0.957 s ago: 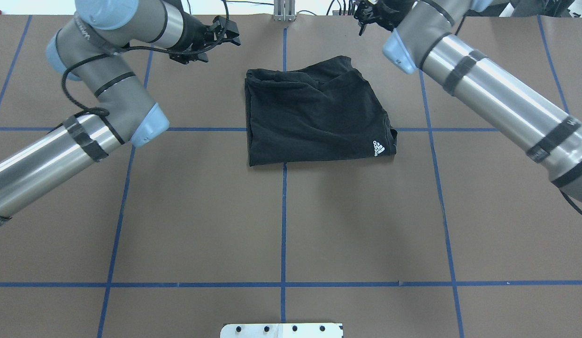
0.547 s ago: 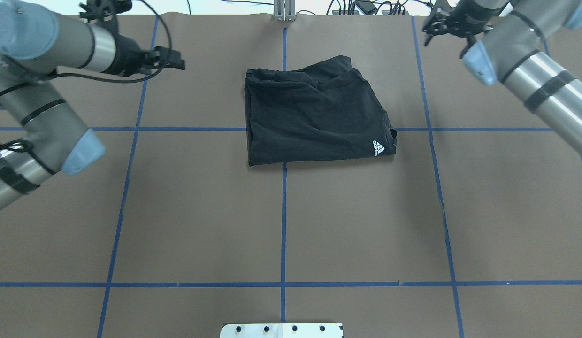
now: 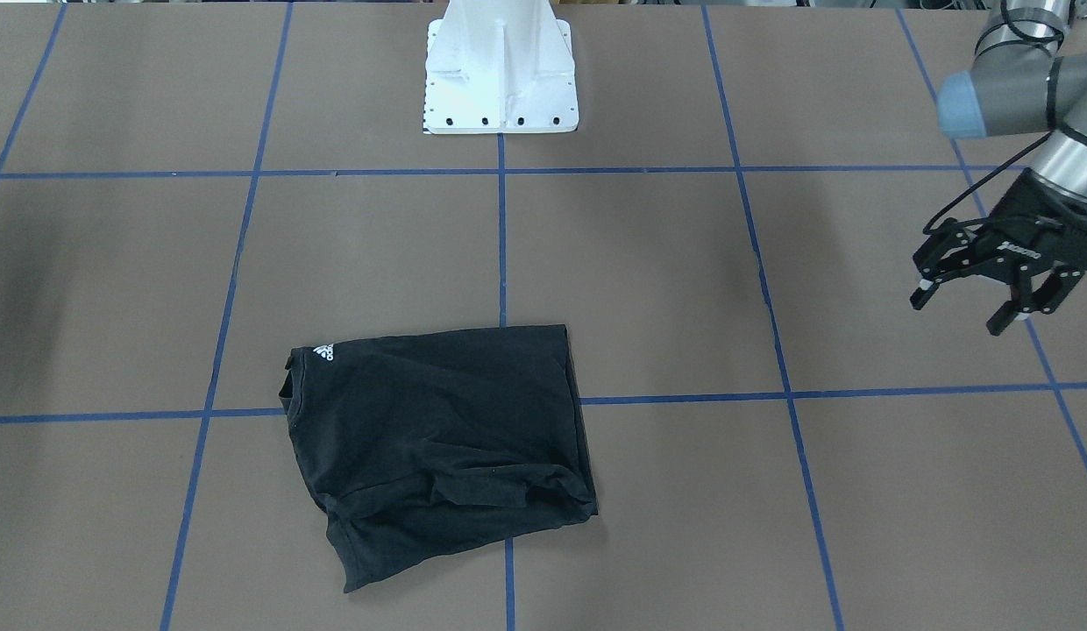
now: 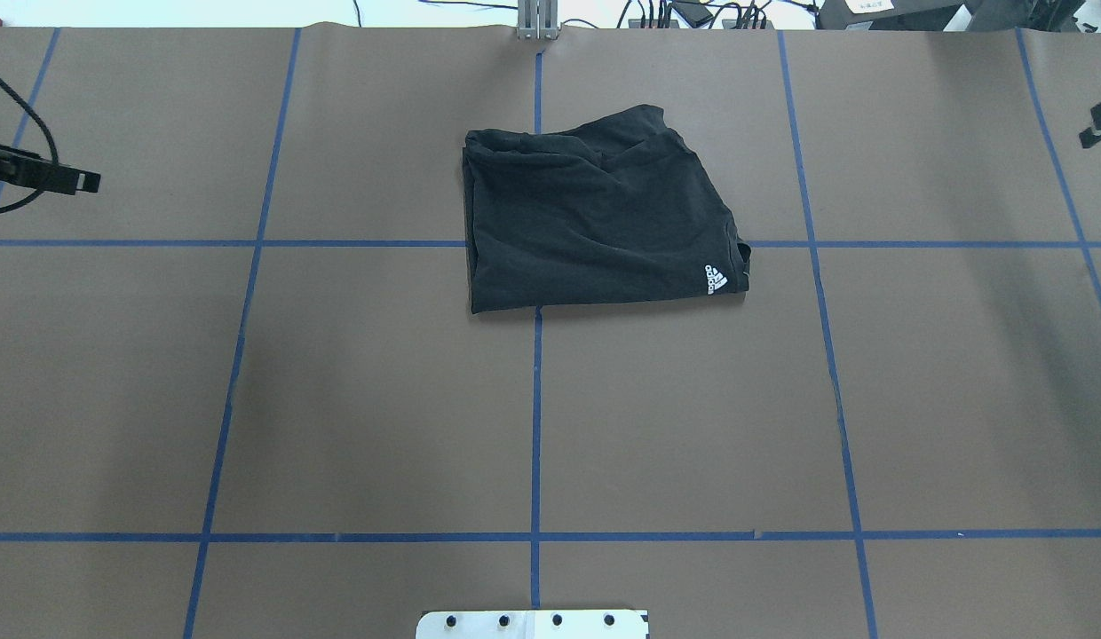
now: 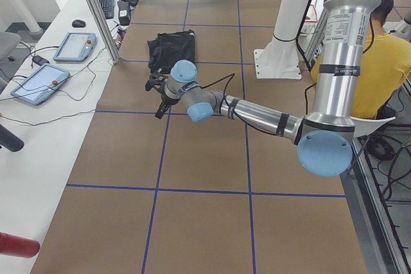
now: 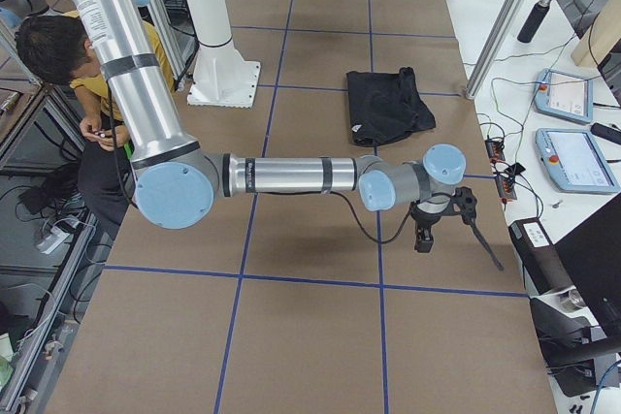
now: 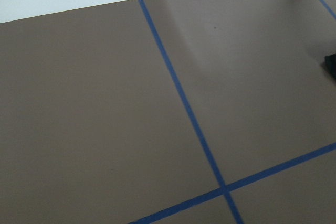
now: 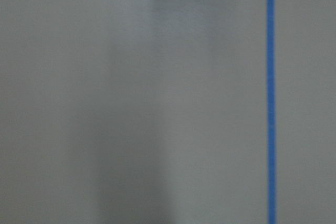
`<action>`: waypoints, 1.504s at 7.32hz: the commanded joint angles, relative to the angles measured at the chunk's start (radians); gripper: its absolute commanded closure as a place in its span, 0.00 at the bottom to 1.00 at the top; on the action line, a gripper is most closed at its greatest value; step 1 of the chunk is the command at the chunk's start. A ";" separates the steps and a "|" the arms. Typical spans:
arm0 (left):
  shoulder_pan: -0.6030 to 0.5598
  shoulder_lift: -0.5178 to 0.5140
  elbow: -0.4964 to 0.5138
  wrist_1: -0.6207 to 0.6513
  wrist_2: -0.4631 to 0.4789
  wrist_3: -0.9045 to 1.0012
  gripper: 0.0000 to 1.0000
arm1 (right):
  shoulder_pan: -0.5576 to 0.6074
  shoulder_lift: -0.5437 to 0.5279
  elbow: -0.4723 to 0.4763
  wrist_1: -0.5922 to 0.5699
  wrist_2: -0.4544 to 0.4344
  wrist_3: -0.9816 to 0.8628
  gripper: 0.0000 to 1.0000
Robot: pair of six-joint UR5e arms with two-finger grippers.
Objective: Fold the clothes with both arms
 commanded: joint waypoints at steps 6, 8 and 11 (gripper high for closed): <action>-0.186 -0.114 0.013 0.541 -0.177 0.315 0.00 | 0.095 -0.031 0.224 -0.448 0.008 -0.209 0.00; -0.187 -0.102 0.001 0.540 -0.177 0.317 0.00 | 0.090 -0.038 0.283 -0.584 0.000 -0.336 0.00; -0.222 -0.056 0.019 0.521 -0.181 0.320 0.00 | 0.087 -0.054 0.283 -0.577 0.011 -0.338 0.00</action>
